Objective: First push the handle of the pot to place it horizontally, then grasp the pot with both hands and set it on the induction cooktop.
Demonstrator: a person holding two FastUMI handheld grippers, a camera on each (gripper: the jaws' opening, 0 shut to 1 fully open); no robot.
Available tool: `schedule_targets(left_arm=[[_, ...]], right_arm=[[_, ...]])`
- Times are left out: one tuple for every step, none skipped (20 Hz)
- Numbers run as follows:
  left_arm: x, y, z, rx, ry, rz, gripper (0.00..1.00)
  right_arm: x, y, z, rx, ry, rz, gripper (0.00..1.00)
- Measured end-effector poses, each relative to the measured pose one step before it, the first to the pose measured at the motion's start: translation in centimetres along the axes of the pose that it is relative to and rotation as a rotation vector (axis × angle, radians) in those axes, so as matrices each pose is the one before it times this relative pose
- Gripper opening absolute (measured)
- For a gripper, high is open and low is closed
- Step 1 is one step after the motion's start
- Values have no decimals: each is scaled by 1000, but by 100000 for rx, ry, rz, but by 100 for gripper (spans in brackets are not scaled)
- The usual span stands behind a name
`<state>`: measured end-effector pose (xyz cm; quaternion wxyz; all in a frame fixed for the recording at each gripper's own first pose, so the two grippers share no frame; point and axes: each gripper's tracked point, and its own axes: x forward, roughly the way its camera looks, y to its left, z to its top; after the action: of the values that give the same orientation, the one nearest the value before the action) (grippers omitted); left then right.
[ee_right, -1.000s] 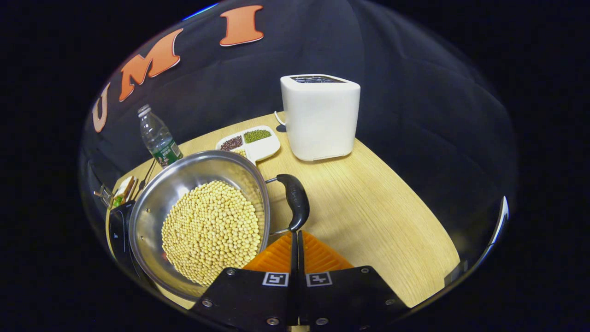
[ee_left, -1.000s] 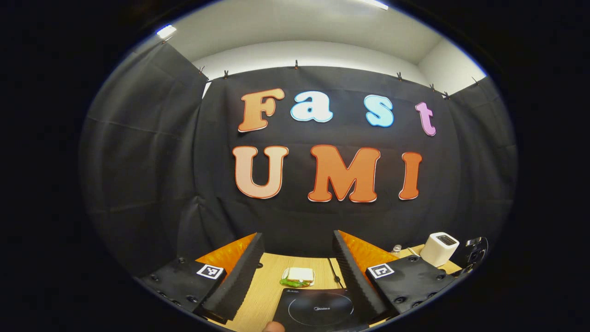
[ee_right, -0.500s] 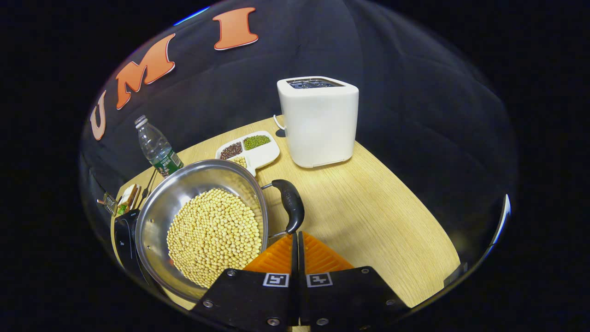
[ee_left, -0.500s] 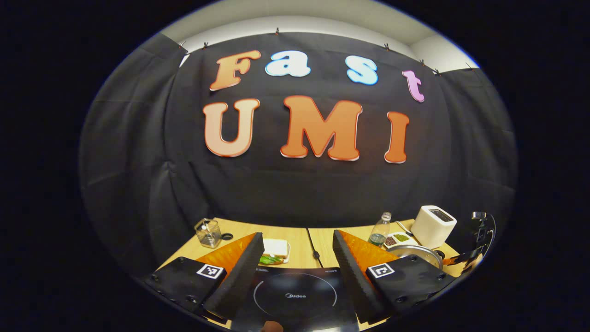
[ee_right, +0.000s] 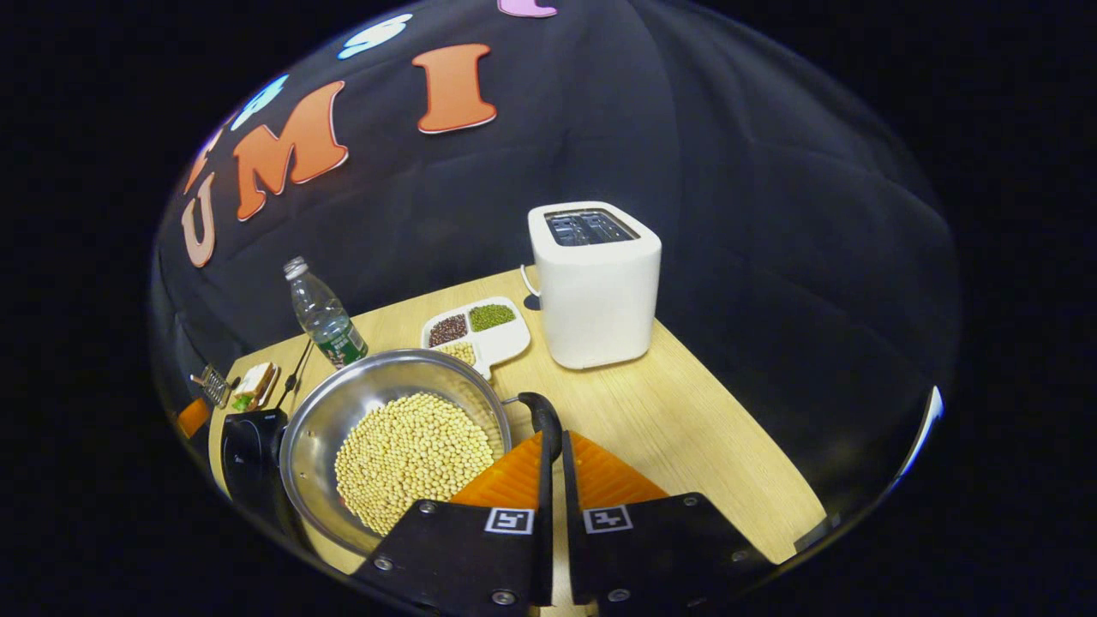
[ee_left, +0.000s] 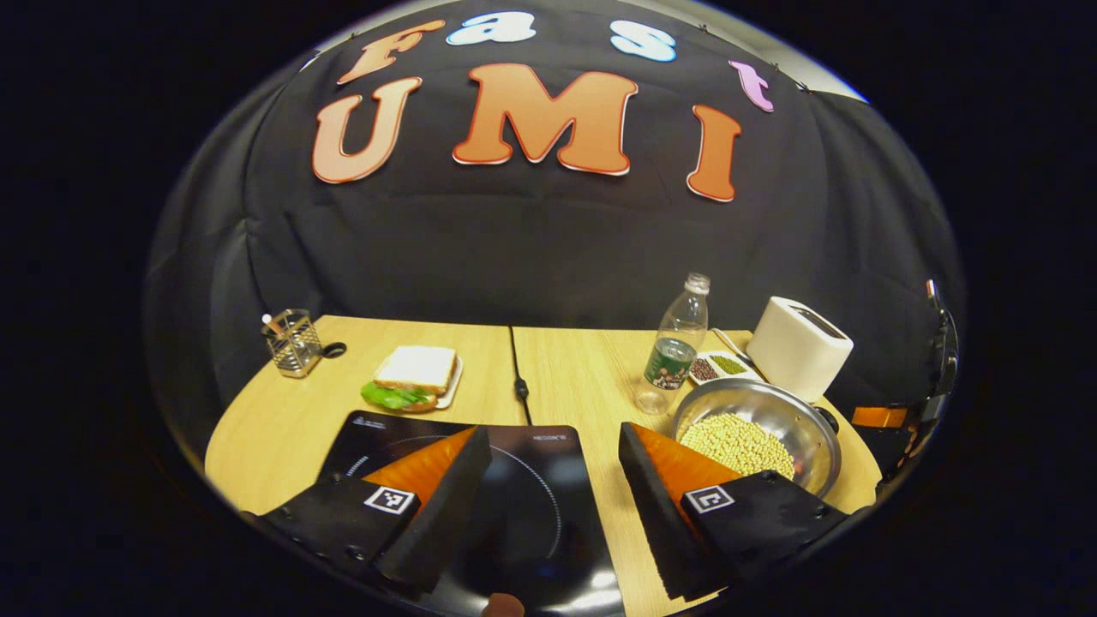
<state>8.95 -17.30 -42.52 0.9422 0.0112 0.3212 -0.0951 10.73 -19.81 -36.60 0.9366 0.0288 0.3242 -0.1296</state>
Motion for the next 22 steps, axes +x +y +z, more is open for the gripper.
schedule_targets(left_arm=[[900,-935,-801,-213,1122,-1216,99],[813,-754,-574,216,1545,-1039,99],[703,-949,-827,-121,1494,-1034,99],[644,-802,-626,135,1155,-741,99],[528,-678,-446,457,1050,-446,99],[513,-559,-663,573,1149,-276,99],[447,-533,-366,389,941,-930,99],[485,-797,-545,28,901,-1043,99],[428,-531,-380,57,884,-575,99],[355,-341,-457,287,1006,-546,99],[236,-353,-77,-46,-420,-418,99],[554,-327,239,428,-855,-468,99],[235,-135,-1,1035,205,-177,99],[243,-186,-138,777,311,-71,99],[364,-360,-294,230,783,-473,99],[361,-259,-365,-334,1140,-634,99],[364,-43,-354,-676,1143,-167,99],[398,-99,-468,-769,960,-45,99],[348,-66,-266,-373,731,-122,99],[312,29,-240,-113,566,127,99],[280,-23,-82,124,376,-266,99],[376,-219,-13,564,-258,-541,99]], right_arm=[[9,306,377,-2353,-1437,592,11],[22,253,354,-2416,-1431,447,13],[84,216,321,-2254,-1343,17,21],[118,270,259,-2291,-1131,73,26],[223,268,215,-2030,-1172,-127,36],[266,226,150,-1759,-869,-352,41],[501,-123,-89,-1602,-212,-339,53],[641,-101,-171,-917,358,-290,59],[506,110,-233,-528,989,-263,68],[403,-136,-419,-311,1240,-346,72],[448,-118,-379,-182,1281,-214,80],[537,-80,-303,-82,1206,-107,82],[445,-34,-247,27,1174,-56,88],[382,-36,-264,105,1088,281,89],[695,165,-154,158,997,450,89],[78,-89,-189,287,912,250,89],[255,66,-171,248,773,225,89],[487,104,-236,272,755,314,89],[350,204,-185,309,793,551,89],[278,262,-181,232,831,821,89],[267,83,-318,387,1029,710,89],[217,143,-324,394,1434,318,89]])
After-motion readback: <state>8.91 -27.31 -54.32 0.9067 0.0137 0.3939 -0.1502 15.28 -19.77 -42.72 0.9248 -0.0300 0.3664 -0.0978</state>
